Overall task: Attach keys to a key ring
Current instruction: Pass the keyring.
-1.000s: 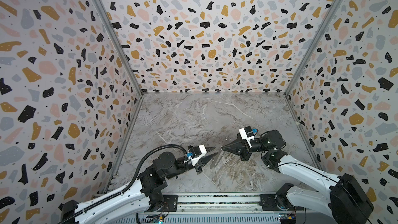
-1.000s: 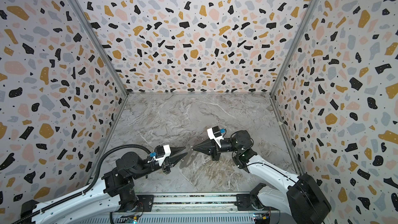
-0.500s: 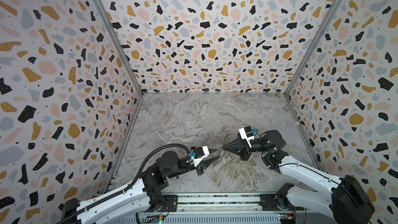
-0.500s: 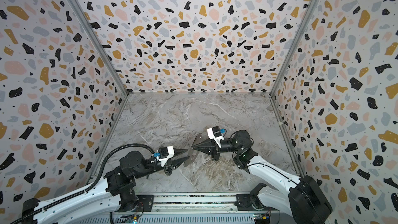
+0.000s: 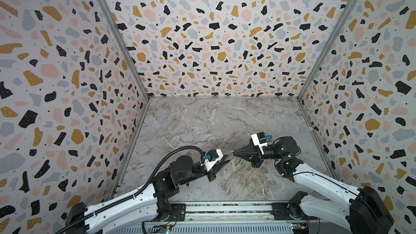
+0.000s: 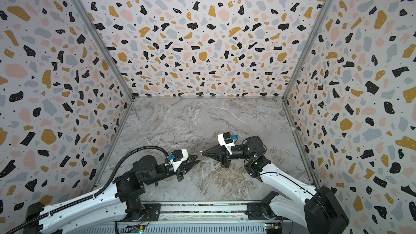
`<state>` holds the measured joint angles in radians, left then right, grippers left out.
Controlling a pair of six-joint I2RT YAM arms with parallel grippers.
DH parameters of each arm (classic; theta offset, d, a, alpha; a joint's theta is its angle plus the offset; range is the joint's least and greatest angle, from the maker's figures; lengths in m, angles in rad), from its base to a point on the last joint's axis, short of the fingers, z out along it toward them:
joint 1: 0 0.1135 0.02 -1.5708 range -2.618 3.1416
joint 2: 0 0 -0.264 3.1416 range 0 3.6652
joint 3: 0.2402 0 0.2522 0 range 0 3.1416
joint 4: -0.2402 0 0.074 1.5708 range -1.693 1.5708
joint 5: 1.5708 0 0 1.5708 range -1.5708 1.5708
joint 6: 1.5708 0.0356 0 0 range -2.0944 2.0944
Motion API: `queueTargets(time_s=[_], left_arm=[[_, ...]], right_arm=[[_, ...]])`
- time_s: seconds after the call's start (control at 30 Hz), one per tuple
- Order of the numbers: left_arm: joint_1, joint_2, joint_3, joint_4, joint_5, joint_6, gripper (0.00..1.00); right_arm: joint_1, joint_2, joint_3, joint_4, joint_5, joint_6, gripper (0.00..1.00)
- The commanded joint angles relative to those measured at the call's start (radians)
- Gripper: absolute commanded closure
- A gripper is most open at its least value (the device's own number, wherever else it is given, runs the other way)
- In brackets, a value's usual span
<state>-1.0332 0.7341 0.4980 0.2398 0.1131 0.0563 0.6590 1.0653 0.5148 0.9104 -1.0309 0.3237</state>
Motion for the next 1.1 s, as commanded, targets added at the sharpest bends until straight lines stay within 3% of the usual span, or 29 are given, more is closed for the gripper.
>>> queueTargets(time_s=[0.0, 0.17, 0.63, 0.87, 1.07], left_arm=[[0.002, -0.026, 0.028, 0.054, -0.07, -0.018, 0.86], [0.002, -0.035, 0.028, 0.051, -0.116, -0.017, 1.0], [0.001, -0.004, 0.04, 0.054, -0.161, -0.021, 1.0], [-0.002, 0.011, 0.048, 0.051, -0.164, -0.021, 1.0], [-0.005, 0.018, 0.056, 0.045, -0.208, -0.021, 1.0]], right_arm=[[0.005, -0.034, 0.007, -0.016, 0.015, -0.021, 1.0], [0.018, -0.043, 0.026, -0.112, 0.073, -0.065, 1.0], [0.106, -0.057, 0.109, -0.347, 0.427, -0.105, 1.0], [0.139, -0.047, 0.117, -0.351, 0.524, -0.076, 1.0], [0.212, -0.044, 0.122, -0.372, 0.684, -0.079, 1.0]])
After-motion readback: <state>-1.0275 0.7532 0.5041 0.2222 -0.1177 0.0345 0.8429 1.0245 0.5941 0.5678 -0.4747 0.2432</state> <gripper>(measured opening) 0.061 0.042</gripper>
